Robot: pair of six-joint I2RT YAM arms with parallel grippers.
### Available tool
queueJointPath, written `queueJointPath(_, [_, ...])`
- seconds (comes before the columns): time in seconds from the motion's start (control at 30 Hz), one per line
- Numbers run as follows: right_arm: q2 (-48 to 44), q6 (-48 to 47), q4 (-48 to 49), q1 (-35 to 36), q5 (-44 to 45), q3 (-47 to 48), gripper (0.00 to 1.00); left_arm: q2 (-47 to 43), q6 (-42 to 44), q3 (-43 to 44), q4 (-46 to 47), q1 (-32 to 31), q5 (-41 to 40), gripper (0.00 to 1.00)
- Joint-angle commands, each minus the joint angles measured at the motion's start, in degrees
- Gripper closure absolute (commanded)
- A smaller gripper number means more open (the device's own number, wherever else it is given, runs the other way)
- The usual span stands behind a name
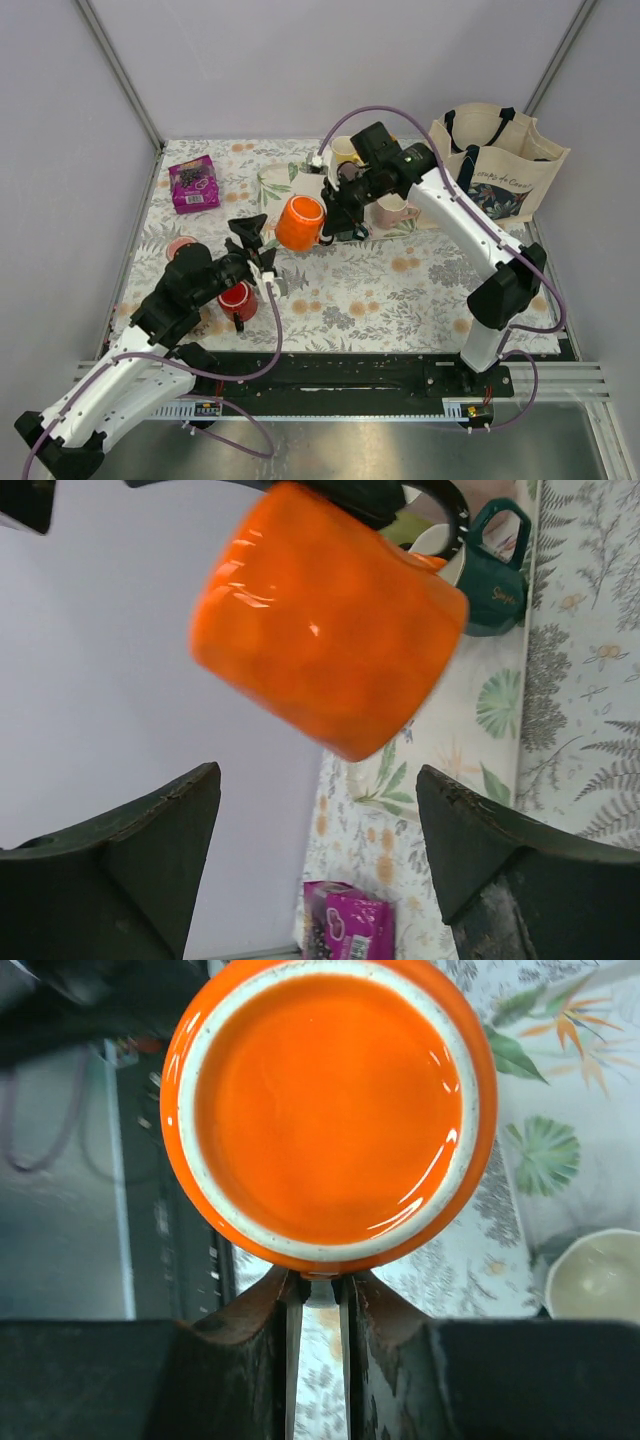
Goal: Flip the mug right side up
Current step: Turn over the cup at the center of the board.
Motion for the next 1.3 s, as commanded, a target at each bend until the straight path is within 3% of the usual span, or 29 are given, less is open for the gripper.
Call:
queueJointPath(0.0, [0.8,12.4,1.9,-3.4,-17.4,3.5,1.00,-0.7,9.8,-3.7,11.3,-0.9,-0.8,0.17])
queueJointPath(0.13, [0.5,18.0,4.7,-4.8,-26.5,0.5,1.00,1.0,13.7,-5.8,20.2,-3.7,-2.2,0.18])
queueJointPath(0.3, [1.6,19.6,5.6,-6.1,-30.0,-0.7,1.00,6.2,21.5,-9.3,39.6,-6.3,-5.6,0.19])
queueJointPath(0.37, [2.1,20.0,5.7,-6.3,-30.2,-0.7,1.00,8.5,22.8,-9.3,44.1,-6.7,-5.6,0.30])
queueJointPath(0.5, [2.2,20.9,6.5,-6.7,-28.3,-1.3,1.00,11.0,21.6,-7.4,44.7,-7.0,-4.5,0.71])
queueJointPath(0.53, [2.2,20.9,6.7,-6.7,-27.6,-1.5,1.00,11.4,21.1,-6.6,43.3,-7.1,-4.5,0.84])
queueJointPath(0.57, [2.1,20.5,7.1,-6.9,-26.7,-1.6,0.89,11.5,20.1,-6.0,42.0,-7.2,-4.5,0.95])
queueJointPath(0.6, [2.1,19.8,7.2,-6.9,-25.2,-1.7,0.76,11.8,18.9,-5.5,40.3,-7.1,-5.1,1.00])
queueJointPath(0.7, [0.8,15.5,7.3,-7.2,-19.4,-2.1,0.57,11.7,13.9,-2.6,31.8,-7.3,-6.6,1.00])
queueJointPath(0.83, [-5.0,7.9,11.0,-7.5,-8.7,-6.4,0.52,12.8,1.8,4.4,13.9,-7.3,-10.6,1.00])
queueJointPath(1.0, [-21.6,0.9,36.8,-6.6,5.8,-29.7,0.34,20.3,-22.7,16.7,-2.2,-7.2,-23.1,1.00])
queueJointPath(1.07, [-26.7,-4.1,41.9,-4.8,8.7,-36.4,0.30,25.1,-31.7,21.8,-9.0,-7.1,-26.9,1.00])
queueJointPath(1.13, [-30.0,-11.1,44.1,-2.3,10.9,-41.6,0.27,28.7,-36.6,25.4,-14.6,-6.9,-25.6,1.00])
queueJointPath(1.27, [-31.4,-16.2,42.4,3.1,14.8,-45.1,0.27,31.7,-42.4,27.8,-17.0,-6.8,-21.8,1.00])
